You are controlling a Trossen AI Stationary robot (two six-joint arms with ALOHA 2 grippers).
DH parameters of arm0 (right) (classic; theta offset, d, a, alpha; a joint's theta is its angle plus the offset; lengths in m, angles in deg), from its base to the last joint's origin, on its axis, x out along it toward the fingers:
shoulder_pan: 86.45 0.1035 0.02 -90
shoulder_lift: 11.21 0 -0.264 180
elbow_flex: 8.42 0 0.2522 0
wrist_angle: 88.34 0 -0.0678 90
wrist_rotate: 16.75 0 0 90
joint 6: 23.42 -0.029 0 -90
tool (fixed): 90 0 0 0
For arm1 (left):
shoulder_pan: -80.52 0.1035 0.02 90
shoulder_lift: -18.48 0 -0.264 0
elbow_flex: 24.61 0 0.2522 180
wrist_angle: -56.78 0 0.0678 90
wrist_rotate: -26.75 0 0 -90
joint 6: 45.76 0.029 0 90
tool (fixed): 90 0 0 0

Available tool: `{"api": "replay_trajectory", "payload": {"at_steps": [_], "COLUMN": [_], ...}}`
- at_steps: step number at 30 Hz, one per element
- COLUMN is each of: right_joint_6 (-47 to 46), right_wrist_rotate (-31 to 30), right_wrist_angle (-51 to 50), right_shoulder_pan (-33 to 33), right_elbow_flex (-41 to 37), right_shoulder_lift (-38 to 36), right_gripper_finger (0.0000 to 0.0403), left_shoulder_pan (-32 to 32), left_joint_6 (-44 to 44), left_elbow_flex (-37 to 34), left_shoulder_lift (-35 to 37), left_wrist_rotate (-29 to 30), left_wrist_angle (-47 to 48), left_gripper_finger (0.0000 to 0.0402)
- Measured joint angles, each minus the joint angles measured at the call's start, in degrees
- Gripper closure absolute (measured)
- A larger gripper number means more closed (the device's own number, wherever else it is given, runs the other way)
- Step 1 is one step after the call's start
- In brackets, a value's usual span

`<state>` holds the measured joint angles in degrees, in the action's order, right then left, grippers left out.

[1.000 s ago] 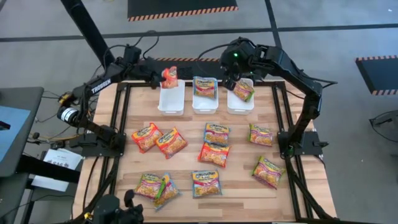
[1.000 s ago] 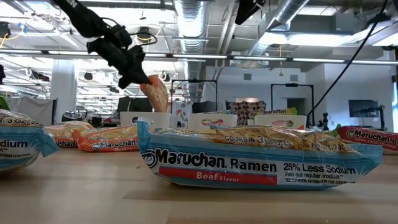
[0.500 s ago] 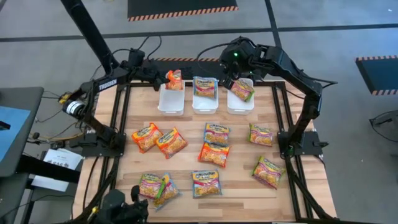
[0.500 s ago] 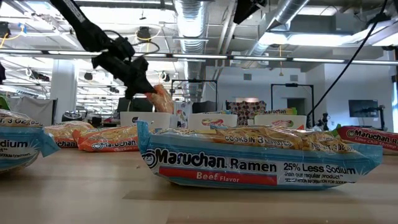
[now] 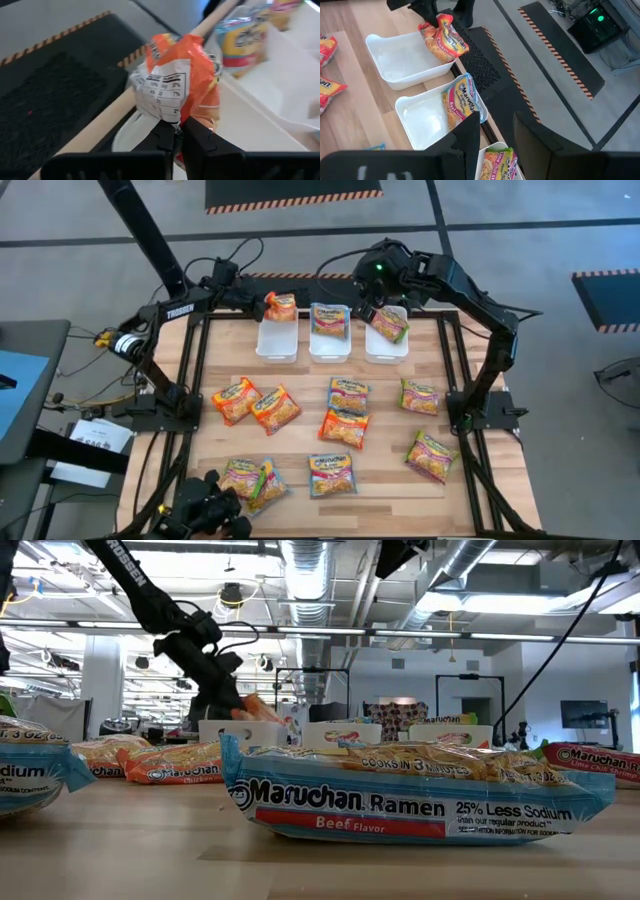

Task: Sort Maruchan noodles
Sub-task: Put the orange noodle pack into the left white bin

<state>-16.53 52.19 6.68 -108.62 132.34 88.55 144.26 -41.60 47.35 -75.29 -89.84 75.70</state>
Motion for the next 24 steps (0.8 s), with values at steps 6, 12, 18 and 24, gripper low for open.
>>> {"api": "replay_trajectory", "payload": {"at_steps": [6, 12, 18, 24], "right_joint_6": [0.02, 0.02, -0.1, -0.87], "right_wrist_rotate": [0.0, 0.0, 0.0, 0.0], "right_wrist_angle": [0.09, 0.11, 0.14, 0.13], "right_shoulder_pan": [-0.11, -0.11, -0.47, -0.86], "right_elbow_flex": [0.0, 0.0, 0.0, 0.0], "right_shoulder_lift": [0.0, 0.0, 0.0, 0.0], "right_gripper_finger": [0.0262, 0.0262, 0.0262, 0.0262], "left_shoulder_pan": [0.0, 0.0, 0.0, 0.0], "left_joint_6": [0.83, 0.81, 0.81, 0.98], "left_elbow_flex": [0.0, 0.0, 0.0, 0.0], "left_shoulder_lift": [0.0, 0.0, 0.0, 0.0], "left_wrist_rotate": [1.03, 1.14, 3.47, 3.94], "left_wrist_angle": [0.45, 0.53, 2.87, 3.44], "left_gripper_finger": [0.0372, 0.033, 0.0288, 0.0264]}}
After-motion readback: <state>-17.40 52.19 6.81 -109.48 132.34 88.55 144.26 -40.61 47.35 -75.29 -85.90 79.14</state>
